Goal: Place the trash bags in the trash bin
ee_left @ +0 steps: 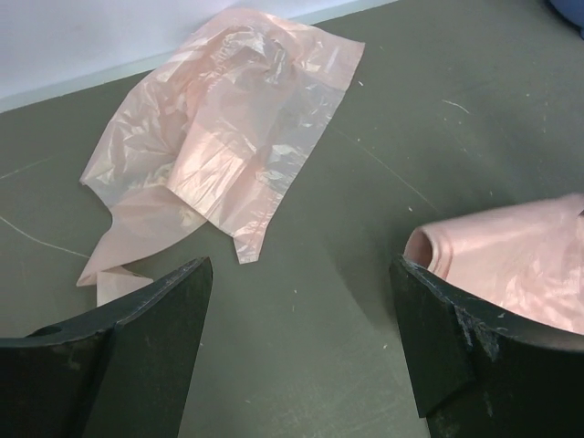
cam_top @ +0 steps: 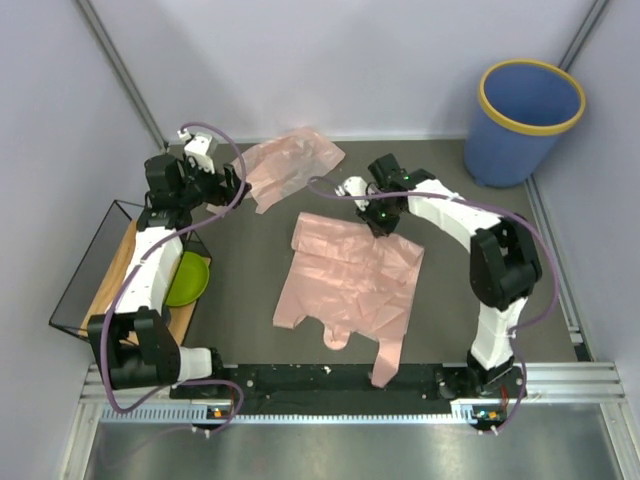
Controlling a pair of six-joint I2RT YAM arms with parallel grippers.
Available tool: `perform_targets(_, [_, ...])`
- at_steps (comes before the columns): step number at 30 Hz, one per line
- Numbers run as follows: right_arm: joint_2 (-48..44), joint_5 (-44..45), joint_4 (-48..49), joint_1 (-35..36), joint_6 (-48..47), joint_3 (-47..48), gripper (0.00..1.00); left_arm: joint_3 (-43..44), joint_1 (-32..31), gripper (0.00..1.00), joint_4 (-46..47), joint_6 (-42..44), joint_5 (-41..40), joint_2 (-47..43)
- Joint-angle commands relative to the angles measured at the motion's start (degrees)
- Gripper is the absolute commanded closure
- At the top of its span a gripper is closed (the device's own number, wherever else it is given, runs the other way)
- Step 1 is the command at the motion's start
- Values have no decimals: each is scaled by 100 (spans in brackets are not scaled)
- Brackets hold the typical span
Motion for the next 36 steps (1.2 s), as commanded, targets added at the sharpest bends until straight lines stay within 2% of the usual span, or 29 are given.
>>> perform_targets(1, [-852, 1192, 1061, 388, -10, -403, 100, 47, 74, 16, 284, -124, -49, -38])
perform_targets(5, [-1414, 2079, 1790, 1003, -151, -1309, 100, -41, 83, 16, 231, -81, -49, -161])
perform_targets(12, [-1731, 4538, 3232, 2260, -327, -2655, 100, -199, 109, 16, 161, -1, -119, -337])
perform_targets(21, [-2268, 5148, 3392, 3272, 305, -3429, 100, -437, 144, 16, 152, 8, -110, -513])
perform_targets(25, [-2040, 5157, 3304, 3641, 498, -3517, 98, -454, 144, 16, 100, 51, 38, -539])
perform_targets(28, [-1767, 4719, 2700, 3704, 928, -3307, 96, -419, 144, 16, -120, 306, 504, -591])
perform_targets(31, [-1696, 3920, 2119, 3783, 1316, -3183, 88, -393, 136, 16, -313, 516, 785, -688])
perform_targets(33, [-1766, 3246, 1898, 3818, 1474, -3087, 79, -332, 136, 16, -680, 745, 970, -688])
perform_targets(34, [-1836, 2989, 1784, 3827, 1510, -3060, 59, -270, 127, 16, -796, 833, 1180, -680])
perform_targets(35, [-1933, 2716, 1600, 3809, 1536, -3017, 44, -244, 118, 16, -910, 912, 1286, -671])
perform_targets(36, [-2177, 2183, 1494, 3827, 1545, -2920, 36, -209, 109, 15, -1164, 1069, 1339, -653])
